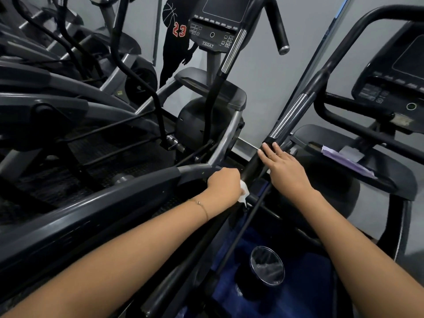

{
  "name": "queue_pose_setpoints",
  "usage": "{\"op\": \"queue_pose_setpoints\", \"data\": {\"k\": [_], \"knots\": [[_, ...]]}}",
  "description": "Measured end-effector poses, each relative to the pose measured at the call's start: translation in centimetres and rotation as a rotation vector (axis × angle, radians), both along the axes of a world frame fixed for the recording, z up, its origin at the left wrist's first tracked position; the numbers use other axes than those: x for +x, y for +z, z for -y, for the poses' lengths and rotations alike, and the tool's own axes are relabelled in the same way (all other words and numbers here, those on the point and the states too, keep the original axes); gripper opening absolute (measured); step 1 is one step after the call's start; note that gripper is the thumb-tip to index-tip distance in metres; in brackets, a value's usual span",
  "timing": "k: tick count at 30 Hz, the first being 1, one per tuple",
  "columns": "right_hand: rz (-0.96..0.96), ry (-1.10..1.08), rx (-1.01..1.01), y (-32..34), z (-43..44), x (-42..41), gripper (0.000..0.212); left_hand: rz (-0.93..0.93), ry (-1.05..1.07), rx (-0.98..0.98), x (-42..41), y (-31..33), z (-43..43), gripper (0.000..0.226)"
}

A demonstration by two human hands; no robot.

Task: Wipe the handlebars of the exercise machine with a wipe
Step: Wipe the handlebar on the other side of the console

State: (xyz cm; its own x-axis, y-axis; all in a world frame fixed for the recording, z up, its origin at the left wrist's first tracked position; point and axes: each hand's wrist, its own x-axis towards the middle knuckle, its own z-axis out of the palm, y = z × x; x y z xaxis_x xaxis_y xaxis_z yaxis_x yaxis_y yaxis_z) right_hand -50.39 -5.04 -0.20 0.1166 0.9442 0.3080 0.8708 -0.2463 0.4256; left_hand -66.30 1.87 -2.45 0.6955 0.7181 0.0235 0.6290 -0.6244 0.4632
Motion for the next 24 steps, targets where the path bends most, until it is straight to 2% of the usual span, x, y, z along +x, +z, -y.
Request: {"op": "queue_pose_setpoints", "data": {"k": [5, 9, 13, 17, 18, 21, 24], "knots": [[-0.039, -0.004, -0.075, 0.7, 0.8, 0.3, 0.074, 0.049, 0.005, -0.089, 1.7, 1.6, -0.7, 0.029], [-0.064, -0.01, -0.06, 0.4, 0.7, 0.0, 0.072, -0.021, -0.04, -0.081, 0.7, 1.3, -0.9, 0.036], [-0.088, -0.014, -0.044, 0.4, 0.7, -0.1, 0.072, -0.048, -0.036, -0.036, -0.3, 0.8, -0.4, 0.028], [-0.077, -0.033, -0.064, 0.5, 0.8, -0.3, 0.075, 0.029, -0.018, -0.167, -0.4, 1.5, -0.3, 0.032], [-0.078, -0.04, -0.065, 0.5, 0.9, -0.3, 0.075, 0.019, -0.02, -0.18, -0.5, 1.7, -0.3, 0.037], [-0.076, -0.052, -0.09, 0.7, 0.9, -0.4, 0.073, -0.049, -0.048, -0.165, -1.8, 1.9, 0.0, 0.03], [-0.09, -0.053, -0.084, 0.6, 0.9, -0.3, 0.073, -0.112, -0.078, -0.14, -3.7, 1.4, 0.3, 0.033]]}}
